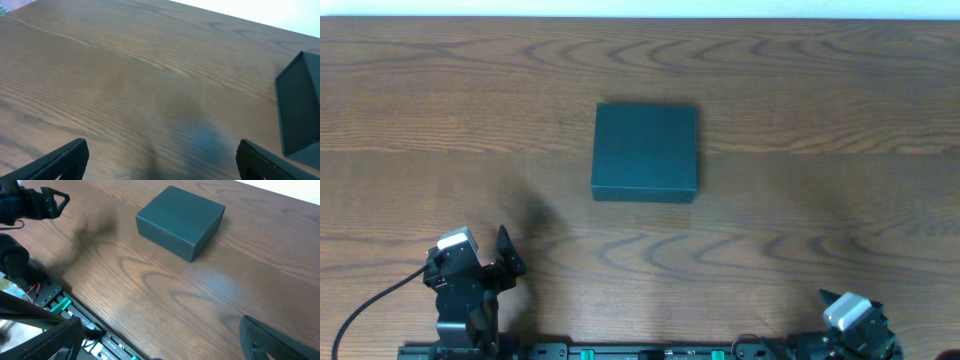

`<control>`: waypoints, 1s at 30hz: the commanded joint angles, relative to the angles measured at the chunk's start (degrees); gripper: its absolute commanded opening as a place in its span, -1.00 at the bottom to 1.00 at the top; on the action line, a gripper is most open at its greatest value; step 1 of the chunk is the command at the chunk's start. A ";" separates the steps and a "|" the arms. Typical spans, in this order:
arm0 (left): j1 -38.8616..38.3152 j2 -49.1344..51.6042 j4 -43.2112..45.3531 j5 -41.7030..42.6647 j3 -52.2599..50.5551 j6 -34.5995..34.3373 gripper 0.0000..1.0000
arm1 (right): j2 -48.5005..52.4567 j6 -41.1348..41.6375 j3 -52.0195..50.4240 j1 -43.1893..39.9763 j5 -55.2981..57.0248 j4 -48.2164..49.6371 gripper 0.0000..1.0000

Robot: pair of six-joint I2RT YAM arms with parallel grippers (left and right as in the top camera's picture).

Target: Pack container

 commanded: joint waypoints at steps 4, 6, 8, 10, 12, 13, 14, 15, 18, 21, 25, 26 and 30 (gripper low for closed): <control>0.90 -0.59 0.33 -0.17 -2.62 2.16 0.90 | -0.09 0.57 -0.02 -0.28 -0.04 -0.02 0.98; 0.90 -0.59 0.55 0.28 -3.87 2.14 0.90 | -0.09 0.57 -0.02 -0.28 -0.04 -0.02 0.99; 0.90 -0.59 1.51 1.25 -5.33 2.14 0.90 | -0.09 0.57 -0.02 -0.28 -0.04 -0.02 0.98; 0.90 -0.59 2.38 2.84 -6.91 2.12 0.90 | -0.09 0.57 -0.02 -0.28 -0.04 -0.02 0.99; 0.87 -0.59 2.69 4.55 -7.15 2.40 0.90 | -0.09 0.59 -0.02 -0.28 -0.04 -0.02 0.99; 0.87 -0.59 2.67 5.03 -7.15 2.56 0.90 | -0.09 0.57 -0.02 -0.28 -0.04 -0.02 0.99; 0.87 -0.59 2.64 5.22 -7.15 2.56 0.90 | -0.09 0.57 -0.02 -0.28 -0.04 -0.02 0.99; 0.87 -0.59 2.64 5.20 -7.15 2.56 0.91 | -0.09 0.57 -0.02 -0.28 -0.04 -0.02 0.98; 0.85 -0.57 2.67 5.18 -7.13 2.56 0.90 | -0.09 0.57 -0.02 -0.28 -0.04 -0.02 0.98; 0.85 -0.55 2.67 5.18 -7.13 2.54 0.91 | -0.09 0.57 -0.02 -0.28 -0.04 -0.02 0.98; 0.85 -0.55 2.67 5.18 -7.13 2.56 0.91 | -0.09 0.57 -0.02 -0.28 -0.04 -0.02 0.99; 0.85 -0.55 2.67 5.18 -7.13 2.56 0.91 | -0.09 0.57 -0.02 -0.28 -0.04 -0.02 0.99; 0.85 -0.55 2.67 5.18 -7.13 2.56 0.91 | -0.09 0.57 -0.02 -0.28 -0.04 -0.02 0.99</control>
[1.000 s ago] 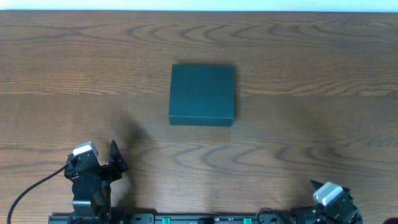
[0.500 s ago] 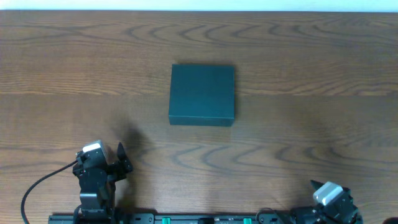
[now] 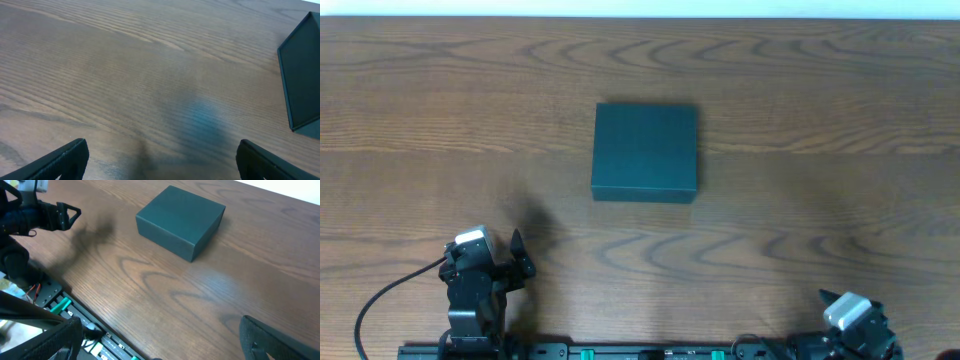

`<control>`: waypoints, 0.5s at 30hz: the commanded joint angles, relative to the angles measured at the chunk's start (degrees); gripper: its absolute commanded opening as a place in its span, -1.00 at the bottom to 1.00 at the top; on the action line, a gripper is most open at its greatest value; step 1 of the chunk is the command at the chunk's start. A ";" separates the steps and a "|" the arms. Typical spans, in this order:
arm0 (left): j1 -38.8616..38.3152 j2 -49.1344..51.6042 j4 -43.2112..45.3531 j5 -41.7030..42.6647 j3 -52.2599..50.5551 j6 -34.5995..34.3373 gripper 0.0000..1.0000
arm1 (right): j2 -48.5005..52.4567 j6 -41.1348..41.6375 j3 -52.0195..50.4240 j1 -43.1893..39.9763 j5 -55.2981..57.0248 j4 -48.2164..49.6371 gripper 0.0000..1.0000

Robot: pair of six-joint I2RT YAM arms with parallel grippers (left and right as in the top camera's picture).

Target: Pack container

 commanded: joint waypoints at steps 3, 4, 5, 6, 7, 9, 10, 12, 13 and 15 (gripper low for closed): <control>0.22 -0.44 0.20 0.39 -0.74 0.81 0.91 | -0.09 0.57 -0.02 -0.28 -0.04 -0.04 0.98; 0.22 -0.44 0.20 0.39 -0.74 0.81 0.91 | -0.09 0.57 -0.02 -0.28 -0.04 -0.04 0.99; 0.22 -0.44 0.20 0.39 -0.74 0.81 0.90 | -0.09 0.57 -0.02 -0.28 -0.04 -0.04 0.99; 0.22 -0.44 0.20 0.39 -0.74 0.81 0.90 | -0.09 0.57 -0.02 -0.28 -0.04 -0.04 0.98; 0.22 -0.44 0.20 0.39 -0.74 0.81 0.91 | -0.09 0.57 -0.02 -0.28 -0.04 -0.04 0.98; 0.22 -0.44 0.17 0.39 -0.74 0.81 0.90 | -0.09 0.57 -0.02 -0.28 -0.04 -0.04 0.98; 0.22 -0.44 0.20 0.39 -0.74 0.81 0.91 | -0.09 0.57 -0.02 -0.28 -0.04 -0.04 0.98; 0.22 -0.44 0.20 0.39 -0.74 0.81 0.91 | -0.09 -1.11 -0.02 -0.28 1.42 0.04 0.97; 0.22 -0.44 0.20 0.39 -0.74 0.81 0.90 | -0.09 -2.43 -0.02 -0.28 3.04 0.09 0.98; 0.22 -0.44 0.20 0.39 -0.74 0.81 0.90 | -0.13 -4.02 -0.35 -0.28 4.22 1.40 0.99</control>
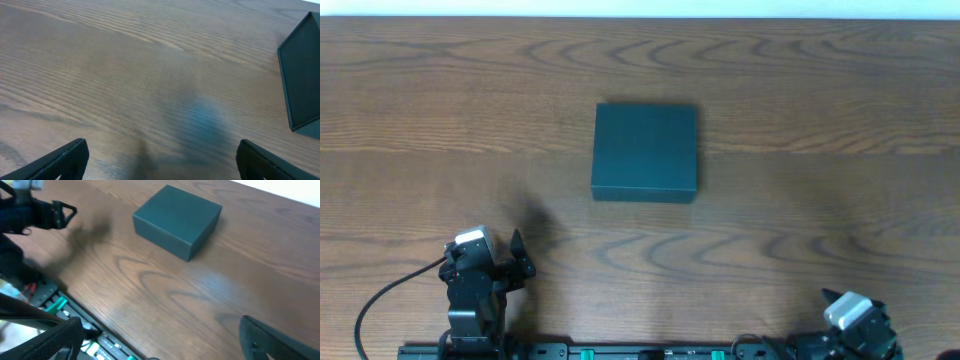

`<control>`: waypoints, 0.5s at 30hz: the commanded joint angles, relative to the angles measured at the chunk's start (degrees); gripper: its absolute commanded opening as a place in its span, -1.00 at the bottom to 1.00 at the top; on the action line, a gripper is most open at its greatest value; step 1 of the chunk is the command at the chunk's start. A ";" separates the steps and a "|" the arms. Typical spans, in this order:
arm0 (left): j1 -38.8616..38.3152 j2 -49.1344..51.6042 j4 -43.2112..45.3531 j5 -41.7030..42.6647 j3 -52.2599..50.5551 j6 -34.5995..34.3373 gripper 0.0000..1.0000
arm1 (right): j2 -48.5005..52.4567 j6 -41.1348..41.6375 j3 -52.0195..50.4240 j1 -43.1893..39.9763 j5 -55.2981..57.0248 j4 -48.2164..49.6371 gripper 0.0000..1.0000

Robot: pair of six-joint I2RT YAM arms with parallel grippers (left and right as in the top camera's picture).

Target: Pack container

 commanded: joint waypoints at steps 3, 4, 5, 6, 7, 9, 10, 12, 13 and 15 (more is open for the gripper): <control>0.22 -0.44 0.20 0.37 -0.74 0.81 0.90 | -1.92 -7.85 -3.98 -0.61 2.64 8.70 0.98; 0.22 -0.44 0.20 0.37 -0.74 0.81 0.90 | -2.99 -9.27 -5.97 -0.87 2.69 11.69 0.99; 0.22 -0.44 0.17 0.37 -0.74 0.81 0.90 | -4.96 -11.76 -9.51 -1.14 2.71 16.17 0.99; 0.22 -0.44 0.20 0.37 -0.74 0.81 0.91 | -6.67 -13.70 -12.70 -1.16 2.91 19.65 0.99; 0.22 -0.44 0.17 0.37 -0.74 0.81 0.90 | -8.35 -15.26 -16.11 -1.14 3.10 23.10 0.98; 0.22 -0.44 0.20 0.37 -0.74 0.81 0.90 | -11.47 -16.39 -22.80 -1.16 3.08 29.46 0.99; 0.22 -0.44 0.20 0.37 -0.74 0.81 0.91 | -13.07 -16.31 -26.49 -1.14 3.08 32.68 0.99; 0.22 -0.44 0.20 0.37 -0.74 0.81 0.90 | -16.15 -16.31 -33.44 -1.14 3.08 37.48 0.98; 0.22 -0.44 0.20 0.37 -0.74 0.81 0.90 | -17.46 -16.31 -36.13 -1.14 3.06 38.88 0.98; 0.22 -0.44 0.20 0.37 -0.74 0.81 0.90 | -20.90 -16.11 -42.53 -1.16 3.06 40.87 0.99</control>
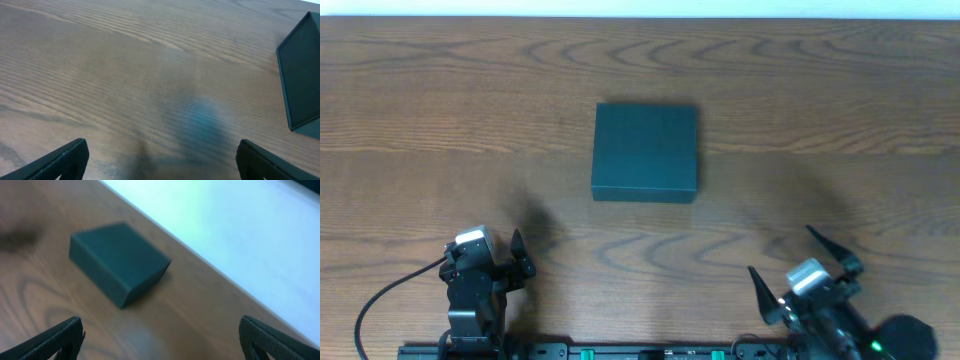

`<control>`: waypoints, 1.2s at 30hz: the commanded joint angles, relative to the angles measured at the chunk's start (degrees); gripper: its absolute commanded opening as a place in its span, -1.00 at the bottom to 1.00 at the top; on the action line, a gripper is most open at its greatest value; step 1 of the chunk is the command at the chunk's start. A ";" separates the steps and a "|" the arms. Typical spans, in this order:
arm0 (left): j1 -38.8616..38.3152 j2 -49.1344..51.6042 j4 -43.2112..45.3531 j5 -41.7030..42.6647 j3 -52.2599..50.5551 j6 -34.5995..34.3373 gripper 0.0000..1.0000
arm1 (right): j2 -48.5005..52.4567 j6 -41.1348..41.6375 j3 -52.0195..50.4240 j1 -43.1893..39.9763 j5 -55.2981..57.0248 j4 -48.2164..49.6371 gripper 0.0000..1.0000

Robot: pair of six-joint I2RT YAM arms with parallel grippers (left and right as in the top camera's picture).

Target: Pack container

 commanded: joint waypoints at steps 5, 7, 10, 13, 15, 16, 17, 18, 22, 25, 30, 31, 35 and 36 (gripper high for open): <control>0.22 -0.37 0.11 0.15 -0.70 0.81 0.90 | -4.00 -0.24 -12.94 -0.57 0.26 2.10 0.99; 0.22 -0.37 0.11 0.17 -0.70 0.81 0.90 | -4.00 0.63 -16.13 -0.57 -0.04 3.85 0.98; 0.22 -0.37 0.11 0.17 -0.70 0.81 0.90 | -4.00 4.42 -21.44 -0.57 -0.11 6.34 0.98; 0.22 -0.37 0.11 0.17 -0.70 0.81 0.90 | -4.00 6.21 -24.09 -0.55 0.46 5.68 0.98; 0.22 -0.37 0.11 0.15 -0.70 0.81 0.90 | -3.98 6.16 -24.09 -0.52 1.66 5.33 0.99; 0.22 -0.37 0.11 0.17 -0.70 0.81 0.90 | -3.98 6.16 -24.06 -0.52 1.64 5.33 0.98; 0.22 -0.37 0.11 0.17 -0.70 0.81 0.90 | -3.98 6.16 -24.06 -0.50 1.66 5.31 0.98; 0.22 -0.37 0.11 0.17 -0.70 0.81 0.90 | -3.98 6.16 -24.06 -0.52 1.64 5.31 0.98; 0.22 -0.37 0.11 0.17 -0.70 0.81 0.90 | -3.98 6.16 -24.06 -0.52 1.64 5.31 0.99; 0.22 -0.37 0.11 0.17 -0.70 0.81 0.90 | -3.98 6.16 -24.06 -0.52 1.64 5.31 0.99; 0.22 -0.37 0.11 0.17 -0.70 0.81 0.91 | -3.98 6.16 -24.06 -0.52 1.64 5.31 0.98; 0.22 -0.37 0.11 0.17 -0.70 0.81 0.91 | -3.98 6.16 -24.06 -0.52 1.64 5.31 0.98; 0.22 -0.37 0.11 0.17 -0.70 0.81 0.90 | -3.98 6.16 -24.06 -0.52 1.64 5.31 0.99; 0.22 -0.37 0.11 0.17 -0.70 0.81 0.90 | -3.98 6.16 -24.06 -0.52 1.64 5.31 0.98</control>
